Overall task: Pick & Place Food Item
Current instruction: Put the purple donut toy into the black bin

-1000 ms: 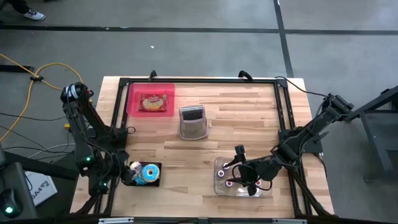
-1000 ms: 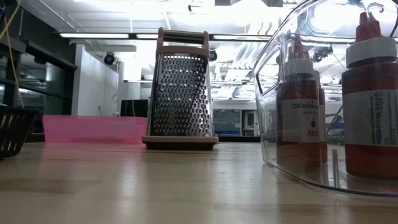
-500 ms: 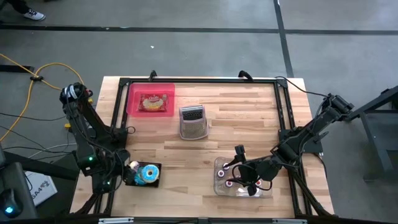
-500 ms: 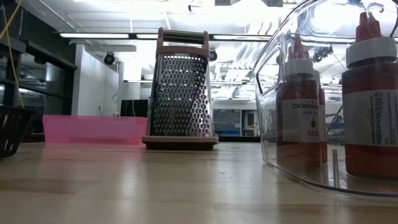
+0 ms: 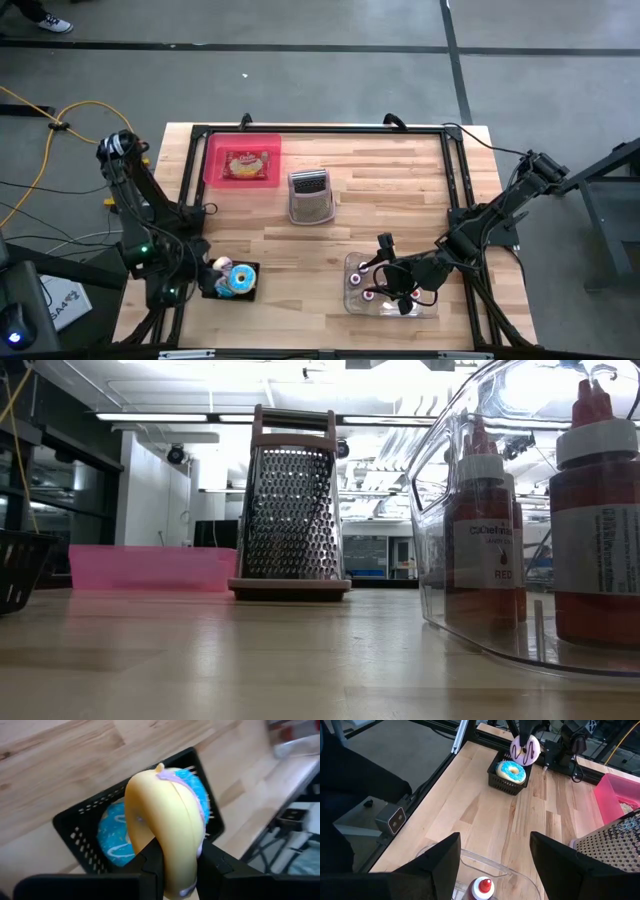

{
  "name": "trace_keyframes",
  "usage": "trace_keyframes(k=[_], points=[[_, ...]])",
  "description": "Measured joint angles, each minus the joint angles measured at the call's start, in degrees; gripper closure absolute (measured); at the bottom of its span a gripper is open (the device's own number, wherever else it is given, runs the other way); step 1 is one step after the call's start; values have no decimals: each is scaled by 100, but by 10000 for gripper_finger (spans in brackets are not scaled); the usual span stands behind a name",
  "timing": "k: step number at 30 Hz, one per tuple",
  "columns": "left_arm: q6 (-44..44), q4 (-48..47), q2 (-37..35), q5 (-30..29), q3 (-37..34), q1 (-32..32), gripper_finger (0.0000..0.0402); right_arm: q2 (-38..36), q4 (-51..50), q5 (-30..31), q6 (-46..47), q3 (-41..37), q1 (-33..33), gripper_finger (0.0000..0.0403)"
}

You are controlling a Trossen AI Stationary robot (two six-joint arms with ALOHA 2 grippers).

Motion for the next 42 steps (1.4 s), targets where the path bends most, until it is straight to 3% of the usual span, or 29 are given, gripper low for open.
trace_keyframes(k=[12,18,26,36,42], points=[[-904,-61,2,-1231,2,-834,333,0,0,0,1,-2,0,176],[-1250,-42,297,-1485,2,-983,333,0,-1,0,2,-1,1,176],[-1836,24,665,-1164,2,-1169,352,0,0,0,2,-2,2,176],[-1840,-184,857,-444,4,-1058,354,0,0,0,0,-2,1,176],[-1598,-201,870,-422,4,-923,335,0,0,0,1,-1,1,176]])
